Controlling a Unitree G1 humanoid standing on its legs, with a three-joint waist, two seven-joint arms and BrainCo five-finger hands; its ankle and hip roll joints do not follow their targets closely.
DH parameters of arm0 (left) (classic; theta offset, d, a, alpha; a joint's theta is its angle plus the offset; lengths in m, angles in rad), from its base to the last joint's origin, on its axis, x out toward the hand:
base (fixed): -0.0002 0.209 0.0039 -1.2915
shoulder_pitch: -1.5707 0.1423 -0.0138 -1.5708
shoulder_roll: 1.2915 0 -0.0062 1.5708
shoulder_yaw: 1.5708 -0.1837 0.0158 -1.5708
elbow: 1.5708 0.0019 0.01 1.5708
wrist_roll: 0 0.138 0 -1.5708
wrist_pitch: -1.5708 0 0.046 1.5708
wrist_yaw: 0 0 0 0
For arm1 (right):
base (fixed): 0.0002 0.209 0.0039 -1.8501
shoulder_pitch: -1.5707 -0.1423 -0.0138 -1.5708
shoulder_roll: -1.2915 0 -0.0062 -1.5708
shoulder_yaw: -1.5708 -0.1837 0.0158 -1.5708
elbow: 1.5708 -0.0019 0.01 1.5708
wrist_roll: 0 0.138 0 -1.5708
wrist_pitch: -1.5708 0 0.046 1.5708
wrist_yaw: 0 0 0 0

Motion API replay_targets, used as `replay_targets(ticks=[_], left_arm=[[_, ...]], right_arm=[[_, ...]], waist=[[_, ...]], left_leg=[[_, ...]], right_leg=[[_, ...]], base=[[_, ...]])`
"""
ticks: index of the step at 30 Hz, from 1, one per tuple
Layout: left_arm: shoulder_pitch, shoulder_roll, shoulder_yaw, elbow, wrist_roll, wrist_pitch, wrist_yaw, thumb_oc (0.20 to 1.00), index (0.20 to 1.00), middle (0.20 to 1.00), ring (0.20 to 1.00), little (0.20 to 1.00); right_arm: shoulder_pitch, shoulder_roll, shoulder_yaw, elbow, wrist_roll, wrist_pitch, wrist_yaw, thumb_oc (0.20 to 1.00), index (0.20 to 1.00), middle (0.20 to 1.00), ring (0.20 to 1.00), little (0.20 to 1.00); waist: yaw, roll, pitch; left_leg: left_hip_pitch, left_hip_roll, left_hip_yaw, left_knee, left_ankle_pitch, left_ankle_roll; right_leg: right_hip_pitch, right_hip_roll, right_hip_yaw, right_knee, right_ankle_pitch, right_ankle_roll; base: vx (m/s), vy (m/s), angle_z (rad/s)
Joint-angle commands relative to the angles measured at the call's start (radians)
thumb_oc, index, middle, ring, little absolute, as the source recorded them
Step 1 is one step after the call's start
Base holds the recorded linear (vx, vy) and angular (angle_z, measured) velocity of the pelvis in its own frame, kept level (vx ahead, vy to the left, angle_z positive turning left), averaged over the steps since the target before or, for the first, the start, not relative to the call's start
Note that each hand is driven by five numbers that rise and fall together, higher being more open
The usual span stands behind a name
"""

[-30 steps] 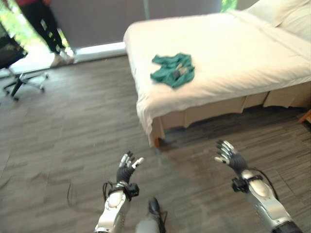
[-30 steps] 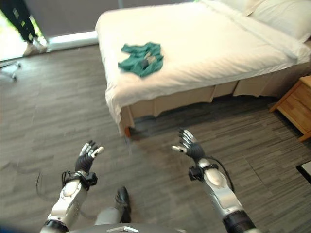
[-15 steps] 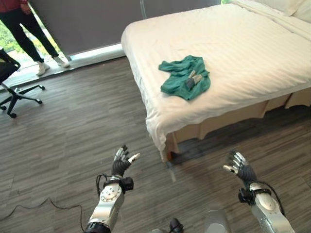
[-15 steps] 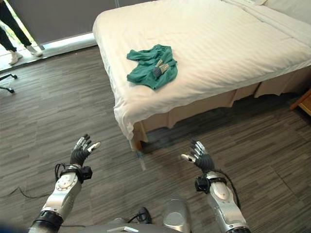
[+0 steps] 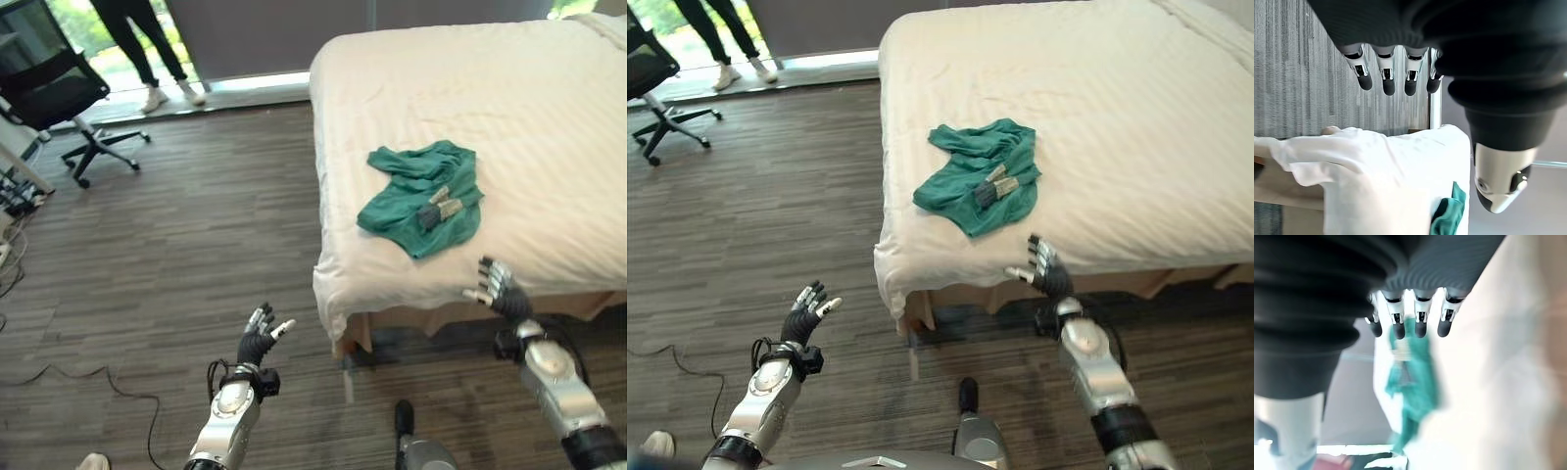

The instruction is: Pick up bed clothes into laundry basket.

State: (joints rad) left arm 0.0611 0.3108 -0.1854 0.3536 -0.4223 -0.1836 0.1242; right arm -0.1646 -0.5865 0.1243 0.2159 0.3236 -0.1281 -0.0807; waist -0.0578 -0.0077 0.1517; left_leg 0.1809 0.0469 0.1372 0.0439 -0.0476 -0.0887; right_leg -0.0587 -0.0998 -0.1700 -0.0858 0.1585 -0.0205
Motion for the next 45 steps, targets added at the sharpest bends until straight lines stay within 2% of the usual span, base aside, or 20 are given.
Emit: replay_targets(ticks=[1,2,3,6,9,11,13,16,22,25,26,29,32,39,44,45], left_arm=[[-0.043,0.051,-0.035,-0.063,-0.043,-0.024,-0.029,1.000,1.000,1.000,1.000,1.000],[-0.043,0.054,-0.063,-0.079,-0.064,-0.023,-0.045,1.000,1.000,1.000,1.000,1.000],[-0.045,0.057,-0.079,-0.083,-0.075,-0.025,-0.053,1.000,1.000,1.000,1.000,1.000],[-0.050,0.078,-0.111,-0.114,-0.110,-0.032,-0.076,1.000,1.000,1.000,1.000,1.000],[-0.052,0.091,-0.109,-0.125,-0.130,-0.035,-0.084,1.000,1.000,1.000,1.000,1.000],[-0.045,0.101,-0.102,-0.128,-0.130,-0.037,-0.085,1.000,1.000,1.000,1.000,1.000],[-0.038,0.109,-0.096,-0.131,-0.130,-0.038,-0.086,1.000,1.000,1.000,1.000,1.000],[-0.005,0.140,-0.066,-0.123,-0.125,-0.043,-0.091,1.000,1.000,1.000,1.000,1.000],[0.010,0.145,-0.036,-0.122,-0.157,-0.057,-0.077,1.000,1.000,1.000,1.000,1.000],[0.013,0.144,-0.025,-0.117,-0.171,-0.062,-0.069,1.000,1.000,1.000,1.000,1.000],[0.006,0.144,-0.025,-0.120,-0.174,-0.068,-0.064,1.000,1.000,1.000,1.000,1.000],[0.000,0.130,-0.045,-0.129,-0.190,-0.069,-0.055,1.000,1.000,1.000,1.000,1.000],[-0.017,0.107,-0.102,-0.134,-0.187,-0.069,-0.060,1.000,1.000,1.000,1.000,1.000],[-0.035,0.071,-0.125,-0.151,-0.196,-0.065,-0.046,1.000,1.000,1.000,1.000,1.000],[-0.049,0.046,-0.140,-0.150,-0.190,-0.061,-0.042,1.000,1.000,1.000,1.000,1.000],[-0.052,0.041,-0.138,-0.147,-0.186,-0.060,-0.046,1.000,1.000,1.000,1.000,1.000]], right_arm=[[-0.149,-0.109,-0.012,-0.013,-0.111,-0.019,-0.068,1.000,1.000,1.000,1.000,1.000],[-0.308,-0.188,0.050,0.062,-0.161,-0.001,-0.077,1.000,1.000,1.000,1.000,1.000],[-0.408,-0.222,0.099,0.110,-0.179,0.007,-0.076,1.000,1.000,1.000,1.000,1.000],[-0.752,-0.247,0.271,0.360,-0.219,0.033,-0.095,1.000,1.000,1.000,1.000,1.000],[-1.003,-0.195,0.410,0.594,-0.272,0.053,-0.107,1.000,1.000,1.000,1.000,1.000],[-1.095,-0.138,0.457,0.727,-0.301,0.060,-0.115,1.000,1.000,1.000,1.000,1.000],[-1.131,-0.124,0.476,0.787,-0.324,0.066,-0.119,1.000,1.000,1.000,1.000,1.000],[-1.256,-0.102,0.565,0.998,-0.435,0.087,-0.110,1.000,1.000,1.000,1.000,1.000],[-1.326,-0.118,0.576,1.077,-0.453,0.096,-0.133,1.000,1.000,1.000,1.000,1.000],[-1.358,-0.122,0.604,1.068,-0.460,0.100,-0.116,1.000,1.000,1.000,1.000,1.000],[-1.385,-0.099,0.603,1.078,-0.457,0.105,-0.130,1.000,1.000,1.000,1.000,1.000],[-1.409,-0.110,0.613,1.089,-0.450,0.105,-0.146,1.000,1.000,1.000,1.000,1.000],[-1.441,-0.111,0.653,1.061,-0.461,0.108,-0.153,1.000,1.000,1.000,1.000,1.000],[-1.381,-0.126,0.716,1.067,-0.581,0.112,-0.123,1.000,1.000,1.000,1.000,1.000],[-1.312,-0.123,0.738,1.093,-0.661,0.118,-0.079,1.000,1.000,1.000,1.000,1.000],[-1.314,-0.126,0.764,1.098,-0.694,0.117,-0.055,0.200,0.200,0.200,0.200,0.200]], waist=[[-0.008,-0.008,-0.030],[0.004,-0.006,-0.031],[0.010,-0.006,-0.031],[0.035,-0.002,-0.026],[0.052,0.008,-0.018],[0.065,0.020,-0.014],[0.071,0.025,-0.011],[0.109,0.055,0.005],[0.158,0.128,0.046],[0.169,0.138,0.053],[0.184,0.148,0.058],[0.202,0.166,0.064],[0.203,0.204,0.091],[0.186,0.242,0.133],[0.170,0.255,0.158],[0.165,0.257,0.161]], left_leg=[[-0.064,0.064,0.001,-0.082,0.094,-0.013],[-0.071,0.069,-0.010,-0.082,0.114,-0.025],[-0.073,0.071,-0.012,-0.085,0.120,-0.029],[-0.084,0.071,-0.026,-0.096,0.132,-0.033],[-0.102,0.063,-0.041,-0.106,0.146,-0.036],[-0.114,0.057,-0.049,-0.114,0.153,-0.035],[-0.120,0.055,-0.053,-0.117,0.157,-0.034],[-0.157,0.039,-0.078,-0.124,0.171,-0.034],[-0.246,0.020,-0.109,-0.129,0.207,-0.042],[-0.276,0.016,-0.120,-0.130,0.216,-0.046],[-0.296,0.010,-0.133,-0.129,0.223,-0.048],[-0.340,0.004,-0.146,-0.129,0.236,-0.053],[-0.375,0.001,-0.126,-0.130,0.249,-0.056],[-0.431,-0.009,-0.104,-0.131,0.257,-0.061],[-0.443,-0.019,-0.088,-0.131,0.244,-0.062],[-0.443,-0.023,-0.085,-0.131,0.238,-0.062]], right_leg=[[0.005,-0.042,0.021,0.115,-0.105,0.144],[0.020,-0.032,0.006,0.093,-0.104,0.140],[0.021,-0.027,0.004,0.085,-0.104,0.138],[0.021,-0.017,0.004,0.066,-0.101,0.132],[0.007,-0.013,0.010,0.061,-0.096,0.129],[-0.005,-0.013,0.009,0.059,-0.094,0.128],[-0.011,-0.014,0.008,0.059,-0.093,0.127],[-0.041,-0.021,-0.005,0.055,-0.089,0.129],[-0.141,-0.036,0.001,0.064,-0.073,0.129],[-0.176,-0.035,0.013,0.062,-0.067,0.128],[-0.197,-0.034,0.021,0.060,-0.063,0.128],[-0.238,-0.035,0.030,0.056,-0.058,0.130],[-0.296,-0.037,0.045,0.082,-0.062,0.127],[-0.383,-0.046,0.070,0.115,-0.056,0.125],[-0.391,-0.053,0.075,0.104,-0.043,0.129],[-0.393,-0.053,0.077,0.101,-0.040,0.130]], base=[[0.14,-0.243,0.40],[0.16,-0.279,0.32],[0.08,-0.159,0.27],[0.03,-0.076,0.09],[0.00,-0.021,0.05],[0.00,0.000,0.00],[0.00,-0.002,0.05],[-0.03,-0.003,0.20],[-0.07,0.018,0.14],[-0.03,0.000,0.00],[-0.04,-0.009,-0.06],[-0.03,-0.025,-0.14],[-0.01,0.032,-0.03],[-0.02,0.016,-0.09],[-0.01,0.011,-0.07],[-0.01,0.047,0.04]])
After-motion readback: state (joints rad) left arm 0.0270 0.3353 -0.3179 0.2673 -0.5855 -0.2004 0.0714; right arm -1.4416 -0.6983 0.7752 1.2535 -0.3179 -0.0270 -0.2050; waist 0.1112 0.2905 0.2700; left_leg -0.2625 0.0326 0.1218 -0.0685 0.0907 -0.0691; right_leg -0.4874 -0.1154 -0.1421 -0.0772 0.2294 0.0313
